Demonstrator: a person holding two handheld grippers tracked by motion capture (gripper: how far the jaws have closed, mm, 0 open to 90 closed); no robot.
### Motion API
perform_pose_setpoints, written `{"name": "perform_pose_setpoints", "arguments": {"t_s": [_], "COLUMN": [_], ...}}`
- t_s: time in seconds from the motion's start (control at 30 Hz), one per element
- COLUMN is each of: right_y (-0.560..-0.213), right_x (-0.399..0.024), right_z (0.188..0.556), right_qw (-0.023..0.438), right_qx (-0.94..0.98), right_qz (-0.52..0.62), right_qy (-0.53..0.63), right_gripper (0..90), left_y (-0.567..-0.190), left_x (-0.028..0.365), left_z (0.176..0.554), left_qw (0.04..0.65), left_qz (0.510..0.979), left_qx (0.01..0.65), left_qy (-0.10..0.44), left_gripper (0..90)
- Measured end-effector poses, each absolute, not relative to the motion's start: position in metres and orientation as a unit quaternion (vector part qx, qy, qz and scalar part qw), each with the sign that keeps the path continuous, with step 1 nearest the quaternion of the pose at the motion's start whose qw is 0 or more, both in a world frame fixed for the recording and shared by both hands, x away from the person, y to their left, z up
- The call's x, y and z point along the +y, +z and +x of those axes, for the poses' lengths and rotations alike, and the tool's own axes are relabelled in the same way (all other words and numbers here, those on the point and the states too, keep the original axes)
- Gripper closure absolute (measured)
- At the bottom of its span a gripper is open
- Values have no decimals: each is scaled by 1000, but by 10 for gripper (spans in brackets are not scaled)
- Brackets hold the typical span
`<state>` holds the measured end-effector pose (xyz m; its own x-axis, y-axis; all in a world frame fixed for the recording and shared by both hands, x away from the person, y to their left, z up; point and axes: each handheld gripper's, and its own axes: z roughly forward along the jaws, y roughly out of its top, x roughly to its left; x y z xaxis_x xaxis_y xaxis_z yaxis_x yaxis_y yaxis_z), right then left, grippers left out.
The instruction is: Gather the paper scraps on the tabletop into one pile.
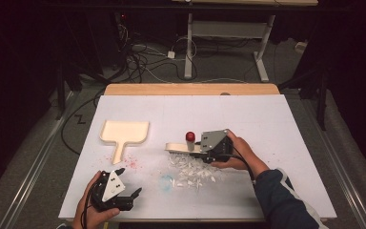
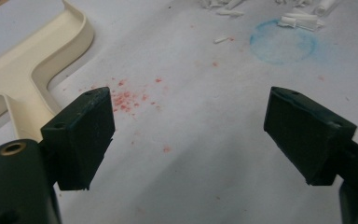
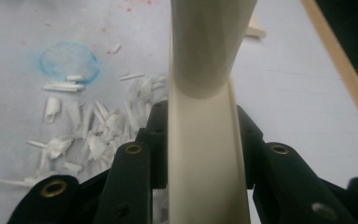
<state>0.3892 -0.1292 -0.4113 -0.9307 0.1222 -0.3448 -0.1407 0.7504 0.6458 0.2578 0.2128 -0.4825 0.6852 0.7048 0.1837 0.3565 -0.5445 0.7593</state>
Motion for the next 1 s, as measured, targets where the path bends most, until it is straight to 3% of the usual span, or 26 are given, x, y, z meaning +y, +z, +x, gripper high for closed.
{"name": "perform_pose_setpoints", "arguments": {"t_s": [0.37,0.63,0.8,1.0], "right_y": [-378,-394,-415,-426], "right_x": [-194,-224,-224,-196], "right_z": [363,344,346,339], "right_qw": [231,282,283,232], "right_qx": [882,863,858,857], "right_qz": [179,299,347,360], "right_qy": [369,294,250,287], "right_gripper": [679,679,679,676], "left_y": [-482,-480,-480,-480], "left_x": [213,212,208,206], "left_z": [259,260,260,262], "left_qw": [360,358,357,358], "left_qz": [843,845,848,851], "left_qx": [319,309,308,301], "left_qy": [242,249,242,239], "left_gripper": [153,153,153,153]}}
